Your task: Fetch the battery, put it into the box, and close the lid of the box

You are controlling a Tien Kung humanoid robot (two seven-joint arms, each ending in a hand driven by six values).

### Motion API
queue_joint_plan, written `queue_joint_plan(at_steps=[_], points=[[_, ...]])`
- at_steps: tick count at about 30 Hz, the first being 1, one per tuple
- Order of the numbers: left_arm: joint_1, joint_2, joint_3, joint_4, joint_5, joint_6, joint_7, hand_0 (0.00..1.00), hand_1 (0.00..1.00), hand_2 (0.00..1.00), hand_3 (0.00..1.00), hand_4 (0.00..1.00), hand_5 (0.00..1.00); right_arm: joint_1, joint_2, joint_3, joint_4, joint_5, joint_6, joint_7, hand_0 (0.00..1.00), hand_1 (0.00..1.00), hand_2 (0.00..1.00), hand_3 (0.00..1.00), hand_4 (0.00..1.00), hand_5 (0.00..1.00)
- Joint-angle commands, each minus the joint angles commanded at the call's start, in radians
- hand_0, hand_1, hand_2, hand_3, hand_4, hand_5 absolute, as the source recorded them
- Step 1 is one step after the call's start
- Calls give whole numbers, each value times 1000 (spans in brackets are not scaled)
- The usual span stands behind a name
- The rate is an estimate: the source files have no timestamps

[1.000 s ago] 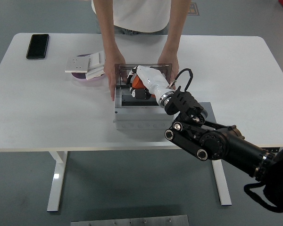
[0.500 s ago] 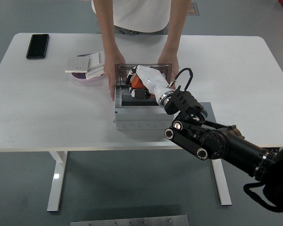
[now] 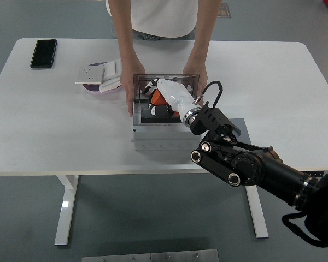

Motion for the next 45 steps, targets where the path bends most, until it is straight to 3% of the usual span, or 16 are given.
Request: queue_joint_plan(at_steps=[2,3,14,15,20,21,24,30,38,44,45], points=[[0,0,0,0,1,-1,0,628,745,590,498,347,2,0,1,1,0,0,-1,1,614,623,618,653,532,92],[0,-1,0,0,1,-1,0,628,744,592,499,346,2,0,1,1,0,0,-2,1,651,632,623,652,587,109],[0,-1,-4,0,8,-2,4,627,743,590,498,344,2,-1,2,0,1,4,-2,12,660,633,625,653,581,105],[0,-1,-4,0,8,-2,4,626,743,591,497,345,2,-1,3,0,1,5,-2,12,662,632,620,648,654,125],[-1,-1,-5,-1,10,-2,4,626,743,591,497,345,2,-1,2,-2,1,5,-3,12,662,632,620,648,654,125],[-1,-1,-6,-1,11,-2,5,625,743,588,497,339,2,-1,2,-3,2,5,-3,11,661,631,612,642,773,209],[0,-2,-5,-1,10,-2,5,625,743,588,497,339,2,-2,-2,-2,12,4,0,6,661,631,612,642,773,209],[3,-4,1,-1,1,0,3,624,743,587,497,337,2,-7,-25,6,75,-9,21,-22,662,631,613,643,796,231],[10,-6,9,-1,-13,4,-2,622,743,588,497,335,2,-7,-86,38,218,-30,76,-87,657,630,613,642,787,222],[10,-7,13,0,-20,5,-6,621,742,588,497,331,2,5,-116,99,263,-35,61,-89,635,615,611,640,785,232],[9,-7,13,0,-20,5,-6,618,742,586,497,325,2,9,-119,110,261,-33,50,-83,596,596,604,636,781,259]])
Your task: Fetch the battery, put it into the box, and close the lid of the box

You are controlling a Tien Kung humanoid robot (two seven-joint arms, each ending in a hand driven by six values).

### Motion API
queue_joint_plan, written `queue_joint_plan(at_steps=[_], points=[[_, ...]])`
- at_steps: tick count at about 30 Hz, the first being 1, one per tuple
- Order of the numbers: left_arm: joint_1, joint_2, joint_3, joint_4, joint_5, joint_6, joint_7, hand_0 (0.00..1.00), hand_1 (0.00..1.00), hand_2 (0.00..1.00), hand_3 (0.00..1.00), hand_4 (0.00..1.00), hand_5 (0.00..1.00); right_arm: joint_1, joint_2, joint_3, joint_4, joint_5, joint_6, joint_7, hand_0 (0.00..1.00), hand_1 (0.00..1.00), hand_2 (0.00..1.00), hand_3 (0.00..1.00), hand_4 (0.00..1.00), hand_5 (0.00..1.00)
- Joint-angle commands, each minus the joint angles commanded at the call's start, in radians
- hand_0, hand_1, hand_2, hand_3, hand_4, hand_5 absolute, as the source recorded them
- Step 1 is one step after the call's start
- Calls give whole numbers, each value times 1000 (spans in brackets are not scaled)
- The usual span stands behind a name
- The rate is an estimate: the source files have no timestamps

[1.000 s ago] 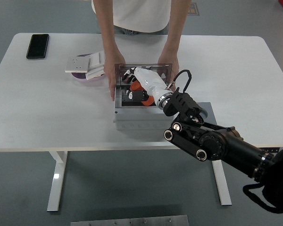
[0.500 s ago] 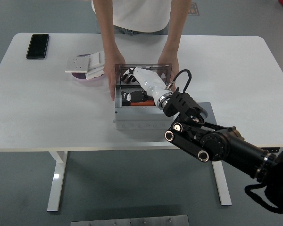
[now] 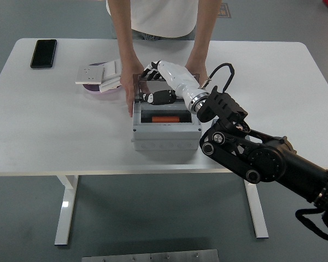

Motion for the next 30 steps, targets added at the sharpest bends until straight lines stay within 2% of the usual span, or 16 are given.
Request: queue_joint_plan(at_steps=[5,6,11,12,17,18,23,24,30], points=[[-2,0,-1,0,3,0,2,618,742,586,497,325,2,21,-9,52,-38,43,-28,26,596,596,604,636,781,259],[-2,1,-1,0,3,-1,2,616,742,586,497,319,2,24,-9,59,-46,55,-27,27,580,564,589,620,751,453],[-4,0,-2,-1,6,-2,4,616,742,586,497,319,2,32,-3,70,-87,111,-6,17,580,564,589,620,751,453],[-4,0,-2,-1,6,-2,4,617,742,587,497,320,2,32,-1,70,-94,122,-4,16,629,622,627,653,783,782],[-7,-1,-5,-1,12,-3,6,617,742,587,497,320,2,30,13,62,-119,164,-1,17,629,622,627,653,783,782],[-8,-1,-5,-1,13,-4,7,616,742,587,497,320,2,30,16,61,-123,170,-2,19,899,786,764,805,938,998],[-9,-1,-7,-1,16,-5,8,616,742,587,497,320,2,31,27,54,-140,186,-11,27,899,786,764,805,938,998],[-9,-1,-7,-1,16,-5,8,616,741,587,497,316,2,32,29,52,-142,188,-13,28,998,853,820,889,997,998],[-8,-1,-6,-1,15,-4,7,615,741,586,497,316,2,32,37,35,-144,188,-21,22,998,865,831,890,998,998]])
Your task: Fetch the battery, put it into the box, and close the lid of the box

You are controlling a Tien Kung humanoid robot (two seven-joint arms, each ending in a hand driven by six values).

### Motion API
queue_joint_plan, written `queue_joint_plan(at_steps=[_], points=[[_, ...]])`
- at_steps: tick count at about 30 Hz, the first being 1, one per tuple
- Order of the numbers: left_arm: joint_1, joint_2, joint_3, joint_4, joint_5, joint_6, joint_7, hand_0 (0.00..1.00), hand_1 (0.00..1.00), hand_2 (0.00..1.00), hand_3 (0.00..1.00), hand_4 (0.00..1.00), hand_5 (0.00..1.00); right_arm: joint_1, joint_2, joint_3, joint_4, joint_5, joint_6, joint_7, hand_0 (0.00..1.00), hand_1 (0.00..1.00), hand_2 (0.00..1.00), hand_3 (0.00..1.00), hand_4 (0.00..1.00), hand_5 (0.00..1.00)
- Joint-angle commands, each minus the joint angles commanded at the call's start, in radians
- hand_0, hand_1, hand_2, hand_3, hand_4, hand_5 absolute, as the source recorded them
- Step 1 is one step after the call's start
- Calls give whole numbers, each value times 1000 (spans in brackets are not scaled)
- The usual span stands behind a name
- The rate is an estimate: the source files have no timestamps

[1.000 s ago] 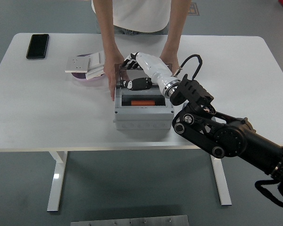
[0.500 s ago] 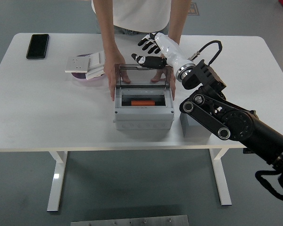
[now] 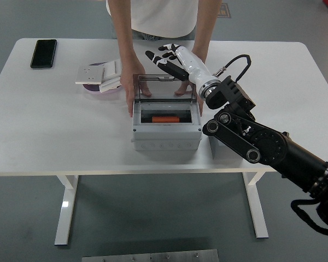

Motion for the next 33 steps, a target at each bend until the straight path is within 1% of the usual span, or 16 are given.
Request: queue_joint_plan(at_steps=[8,18,27,33], points=[[1,0,4,1,-4,1,-3,615,741,586,497,315,2,-4,3,-40,8,3,-1,-7,998,865,832,890,998,998],[3,0,9,1,-12,2,-8,613,740,585,496,315,2,-6,-7,-117,24,19,13,-21,998,852,829,891,990,998],[5,1,11,1,-15,5,-13,613,739,584,496,315,2,-10,-13,-138,35,17,16,-28,998,844,827,889,993,998],[4,1,11,1,-14,7,-14,613,739,584,496,316,2,-10,-19,-143,54,-13,17,-50,984,826,826,886,988,998]])
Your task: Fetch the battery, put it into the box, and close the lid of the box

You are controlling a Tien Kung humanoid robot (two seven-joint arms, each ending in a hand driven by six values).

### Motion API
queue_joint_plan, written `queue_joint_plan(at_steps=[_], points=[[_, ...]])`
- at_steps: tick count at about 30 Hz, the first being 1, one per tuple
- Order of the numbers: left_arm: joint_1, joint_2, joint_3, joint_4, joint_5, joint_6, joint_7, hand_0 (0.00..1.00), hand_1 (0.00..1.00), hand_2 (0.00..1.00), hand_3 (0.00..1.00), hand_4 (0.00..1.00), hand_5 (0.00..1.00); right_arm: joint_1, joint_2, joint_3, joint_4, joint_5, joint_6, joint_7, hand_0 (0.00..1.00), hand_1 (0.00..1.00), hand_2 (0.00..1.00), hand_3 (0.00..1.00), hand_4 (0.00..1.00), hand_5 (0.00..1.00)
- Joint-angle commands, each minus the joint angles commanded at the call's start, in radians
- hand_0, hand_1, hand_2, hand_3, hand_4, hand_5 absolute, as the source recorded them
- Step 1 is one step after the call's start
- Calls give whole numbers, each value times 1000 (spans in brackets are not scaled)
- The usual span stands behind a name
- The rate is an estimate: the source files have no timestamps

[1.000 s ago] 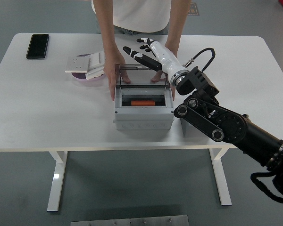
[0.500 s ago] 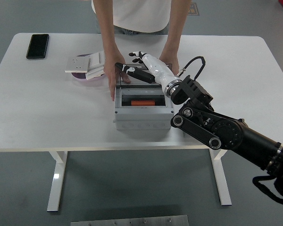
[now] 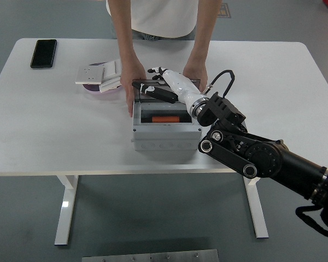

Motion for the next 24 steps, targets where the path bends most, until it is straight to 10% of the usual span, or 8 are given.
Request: queue_joint_plan(at_steps=[14,15,24], points=[[-2,0,3,0,-3,2,-2,614,739,585,496,318,2,-3,-10,-9,19,-21,3,-35,834,748,785,863,986,998],[-2,0,4,0,-4,2,-2,614,739,585,496,318,2,-4,-10,-9,19,-20,3,-36,658,680,721,801,984,998],[-6,0,4,0,-2,4,-4,615,739,586,496,321,2,-3,-15,-11,26,-35,2,-42,646,664,706,788,984,998]])
